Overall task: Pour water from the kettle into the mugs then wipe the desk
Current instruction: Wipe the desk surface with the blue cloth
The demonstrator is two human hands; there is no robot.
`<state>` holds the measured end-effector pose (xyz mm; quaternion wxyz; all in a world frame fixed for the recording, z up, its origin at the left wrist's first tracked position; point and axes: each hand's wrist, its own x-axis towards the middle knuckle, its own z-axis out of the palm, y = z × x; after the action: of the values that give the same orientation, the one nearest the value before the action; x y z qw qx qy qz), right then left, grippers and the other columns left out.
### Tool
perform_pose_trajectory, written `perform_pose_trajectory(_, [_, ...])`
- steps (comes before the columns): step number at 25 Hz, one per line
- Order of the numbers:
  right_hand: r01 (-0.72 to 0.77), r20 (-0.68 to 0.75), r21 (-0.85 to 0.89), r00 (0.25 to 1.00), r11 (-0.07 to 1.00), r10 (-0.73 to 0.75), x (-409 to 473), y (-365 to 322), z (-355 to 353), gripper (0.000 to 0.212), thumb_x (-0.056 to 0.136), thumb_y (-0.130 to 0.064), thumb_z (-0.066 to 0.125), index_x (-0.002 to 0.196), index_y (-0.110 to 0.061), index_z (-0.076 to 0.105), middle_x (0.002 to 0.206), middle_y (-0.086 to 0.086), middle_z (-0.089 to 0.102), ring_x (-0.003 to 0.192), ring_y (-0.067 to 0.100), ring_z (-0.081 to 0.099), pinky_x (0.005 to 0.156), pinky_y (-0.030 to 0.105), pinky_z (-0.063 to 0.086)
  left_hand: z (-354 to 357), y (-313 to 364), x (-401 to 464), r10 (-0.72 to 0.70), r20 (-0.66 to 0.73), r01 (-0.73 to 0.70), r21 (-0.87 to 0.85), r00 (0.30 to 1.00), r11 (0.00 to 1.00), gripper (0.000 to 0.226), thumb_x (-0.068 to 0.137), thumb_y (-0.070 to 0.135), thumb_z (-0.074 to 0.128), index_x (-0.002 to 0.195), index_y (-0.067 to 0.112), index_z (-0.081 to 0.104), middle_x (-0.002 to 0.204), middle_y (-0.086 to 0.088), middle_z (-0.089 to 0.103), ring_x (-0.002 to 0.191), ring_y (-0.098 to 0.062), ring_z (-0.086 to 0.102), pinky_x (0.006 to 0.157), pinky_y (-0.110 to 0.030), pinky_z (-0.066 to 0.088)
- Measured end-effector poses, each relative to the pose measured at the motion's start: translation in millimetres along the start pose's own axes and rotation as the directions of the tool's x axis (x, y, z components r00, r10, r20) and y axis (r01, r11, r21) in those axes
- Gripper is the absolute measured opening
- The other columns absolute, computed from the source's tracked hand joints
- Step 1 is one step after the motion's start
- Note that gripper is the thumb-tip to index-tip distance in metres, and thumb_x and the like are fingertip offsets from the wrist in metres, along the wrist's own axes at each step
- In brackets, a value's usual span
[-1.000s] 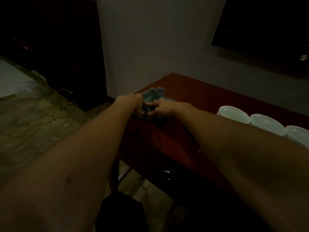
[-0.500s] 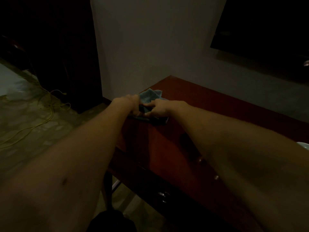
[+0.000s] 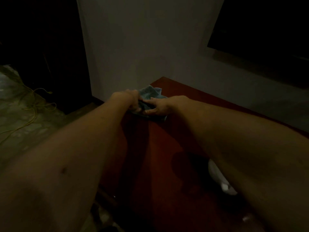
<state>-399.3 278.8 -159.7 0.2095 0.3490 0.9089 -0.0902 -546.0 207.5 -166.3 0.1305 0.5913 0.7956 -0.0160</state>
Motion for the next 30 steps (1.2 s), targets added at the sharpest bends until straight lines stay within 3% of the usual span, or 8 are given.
perform_pose_trajectory(7, [-0.007,0.029,0.180,1.000,0.984,0.002,23,48,-16,0.075,0.093,-0.061,0.050,0.154,-0.047,0.008,0.167,-0.004,-0.001,0.152,0.029,0.006,0.121,0.054,0.015,-2,19,61,0.013,-0.006,-0.013,-0.006,1.000,1.000,0.064,0.086,0.043,0.072,0.145,0.032,0.051,0.134,-0.011,0.058,0.115,-0.034,0.058,0.098,-0.049,0.050])
perform_pose_trajectory(13, [-0.028,0.011,0.292,1.000,0.956,0.026,50,95,-28,0.073,0.099,-0.045,0.052,0.157,-0.039,0.009,0.166,0.000,0.012,0.148,0.028,0.023,0.110,0.040,0.031,0,41,119,0.010,-0.089,-0.017,-0.079,0.996,0.997,0.071,0.081,0.045,0.077,0.143,0.023,0.052,0.136,-0.013,0.057,0.121,-0.035,0.057,0.102,-0.049,0.048])
perform_pose_trajectory(18, [-0.058,0.016,0.208,0.998,0.976,0.056,87,127,-40,0.072,0.100,-0.050,0.046,0.157,-0.038,0.004,0.167,-0.002,0.001,0.152,0.028,0.007,0.120,0.053,0.016,-11,54,169,0.017,-0.086,-0.026,-0.094,0.996,0.995,0.069,0.079,0.041,0.080,0.139,0.021,0.055,0.135,-0.015,0.057,0.122,-0.037,0.056,0.102,-0.053,0.047])
perform_pose_trajectory(27, [-0.047,0.026,0.195,0.999,0.980,0.042,132,151,-50,0.088,0.086,-0.074,0.043,0.156,-0.043,-0.001,0.166,0.001,-0.001,0.151,0.033,0.010,0.116,0.055,0.026,-22,61,203,0.038,-0.093,-0.045,-0.076,0.995,0.996,0.072,0.080,0.042,0.078,0.143,0.019,0.053,0.137,-0.014,0.058,0.121,-0.036,0.057,0.100,-0.053,0.049])
perform_pose_trajectory(30, [-0.079,0.032,0.129,0.997,0.988,0.076,113,150,-43,0.091,0.083,-0.079,0.039,0.156,-0.042,-0.001,0.167,0.001,-0.005,0.152,0.033,0.007,0.118,0.058,0.020,-16,67,189,0.079,-0.122,-0.094,-0.125,0.989,0.988,0.065,0.081,0.040,0.077,0.139,0.018,0.057,0.133,-0.013,0.061,0.117,-0.034,0.059,0.098,-0.049,0.051])
